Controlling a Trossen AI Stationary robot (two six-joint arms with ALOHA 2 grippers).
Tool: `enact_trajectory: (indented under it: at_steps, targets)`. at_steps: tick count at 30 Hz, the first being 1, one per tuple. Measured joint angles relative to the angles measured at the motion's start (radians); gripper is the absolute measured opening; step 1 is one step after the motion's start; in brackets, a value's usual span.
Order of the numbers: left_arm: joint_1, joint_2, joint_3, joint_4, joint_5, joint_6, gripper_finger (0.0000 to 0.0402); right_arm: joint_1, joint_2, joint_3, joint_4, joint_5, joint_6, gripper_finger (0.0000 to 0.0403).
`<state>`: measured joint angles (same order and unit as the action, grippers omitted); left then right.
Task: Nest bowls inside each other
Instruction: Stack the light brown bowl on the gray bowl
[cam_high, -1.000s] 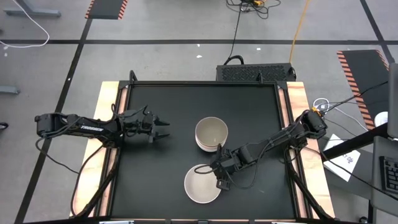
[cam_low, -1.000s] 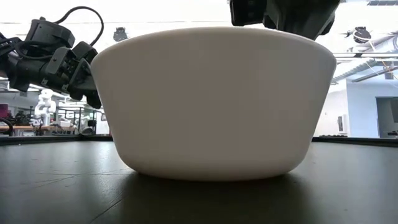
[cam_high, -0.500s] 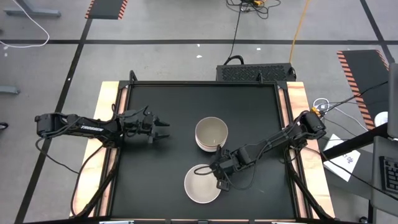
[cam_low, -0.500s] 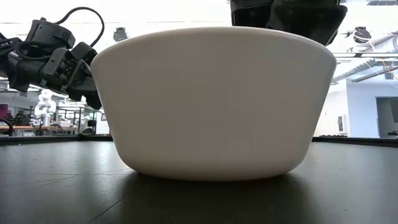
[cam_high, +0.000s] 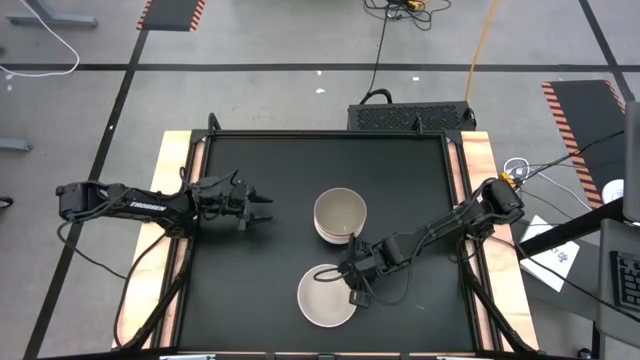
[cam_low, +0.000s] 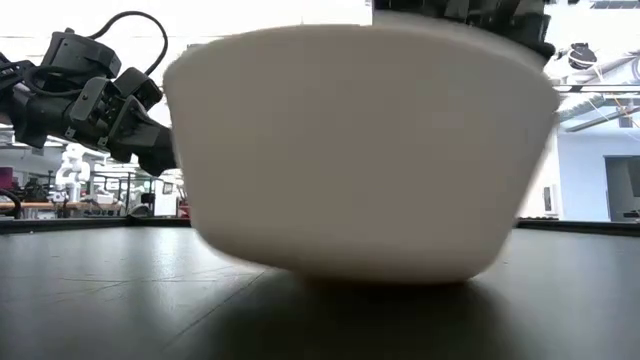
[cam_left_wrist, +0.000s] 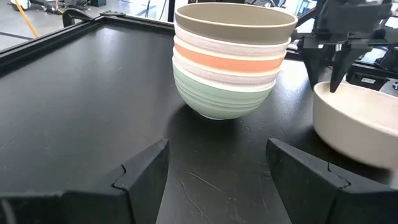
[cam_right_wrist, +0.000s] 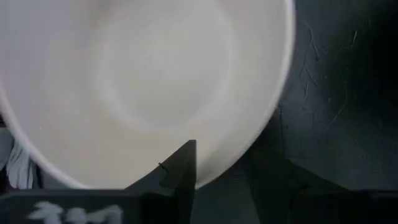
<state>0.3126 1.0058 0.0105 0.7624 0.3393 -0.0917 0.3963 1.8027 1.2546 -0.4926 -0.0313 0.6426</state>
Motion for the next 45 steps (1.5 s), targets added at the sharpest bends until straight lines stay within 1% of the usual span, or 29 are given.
enact_trajectory:
  at_steps: [5,10,11,20,27,35,45]
  targets:
    - [0.0,0.0,0.0,0.0,0.0,0.002,0.0271,-0.01,0.0,-0.049,0.043,-0.026,0.017,0.0083]
    - [0.0,0.0,0.0,0.003,0.0,0.002,0.0271,-0.013,-0.001,-0.051,0.05,-0.056,0.016,0.0017]
    - [0.0,0.0,0.0,0.003,0.0,0.002,0.0271,-0.014,-0.001,-0.05,0.056,-0.06,0.013,0.001]
    - [0.0,0.0,0.0,0.003,0.0,0.004,0.0271,-0.016,-0.009,-0.039,0.046,-0.059,0.003,0.0005]
    - [0.0,0.0,0.0,0.003,0.0,0.005,0.0271,-0.027,-0.055,-0.041,0.024,-0.07,0.015,0.0002]
    - [0.0,0.0,0.0,0.003,-0.001,0.006,0.0271,-0.058,-0.125,-0.041,-0.025,-0.048,0.002,0.0001]
    - [0.0,0.0,0.0,0.002,-0.008,0.014,0.0271,-0.063,-0.14,-0.041,-0.037,-0.052,0.013,0.0001]
